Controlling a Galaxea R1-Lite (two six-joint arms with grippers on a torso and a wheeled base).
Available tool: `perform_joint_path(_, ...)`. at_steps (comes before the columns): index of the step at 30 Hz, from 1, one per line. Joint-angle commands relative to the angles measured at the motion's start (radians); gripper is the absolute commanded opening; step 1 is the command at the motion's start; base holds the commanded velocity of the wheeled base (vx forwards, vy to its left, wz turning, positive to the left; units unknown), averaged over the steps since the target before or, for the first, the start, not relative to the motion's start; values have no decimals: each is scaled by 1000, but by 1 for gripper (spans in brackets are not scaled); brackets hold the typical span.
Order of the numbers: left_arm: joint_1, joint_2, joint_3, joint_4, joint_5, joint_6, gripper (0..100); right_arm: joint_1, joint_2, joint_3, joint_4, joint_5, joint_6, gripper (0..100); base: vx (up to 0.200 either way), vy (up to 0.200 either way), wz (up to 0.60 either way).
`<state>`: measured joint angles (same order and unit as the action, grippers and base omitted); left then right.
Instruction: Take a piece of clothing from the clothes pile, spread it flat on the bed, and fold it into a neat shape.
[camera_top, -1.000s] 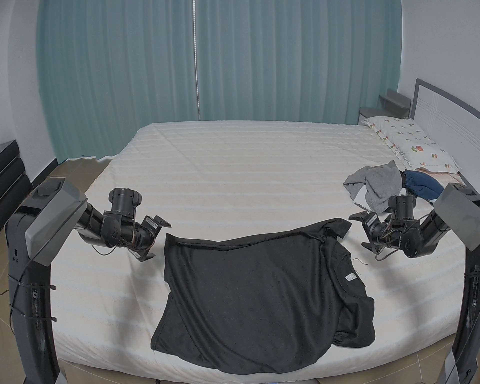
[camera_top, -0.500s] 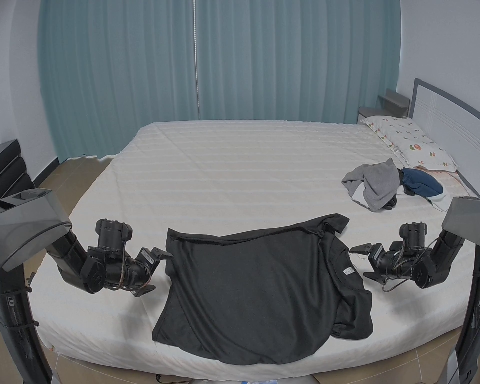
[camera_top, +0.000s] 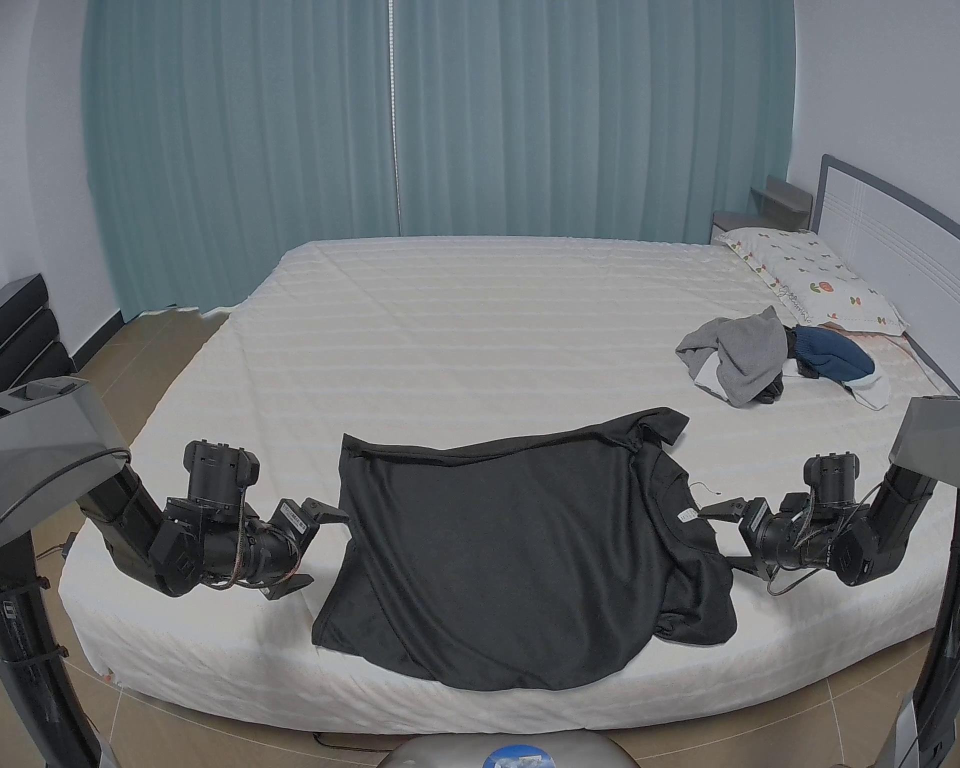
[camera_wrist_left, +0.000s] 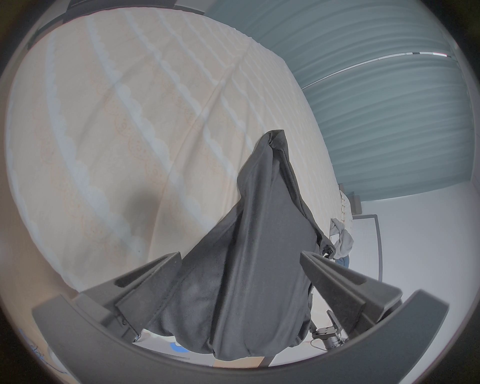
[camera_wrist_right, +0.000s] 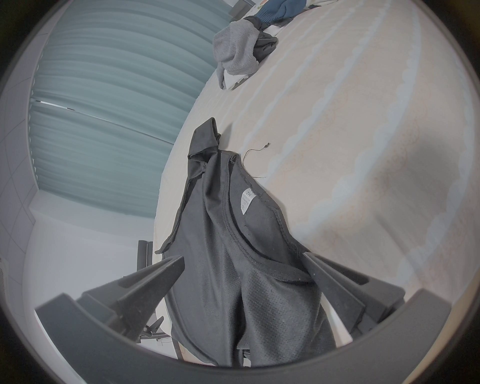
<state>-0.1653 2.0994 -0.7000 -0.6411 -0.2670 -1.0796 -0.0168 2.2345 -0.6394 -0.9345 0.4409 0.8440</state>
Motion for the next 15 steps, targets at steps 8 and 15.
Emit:
perform_joint_path(8,-3,-9,1,0,9,7,100,5,-24,3,2,-4,-2,100,0,-200,0)
perform_joint_path(15,-3,-88,39,6,17,7,100,6,-102,21,14,-10,-2,100,0,-86,0)
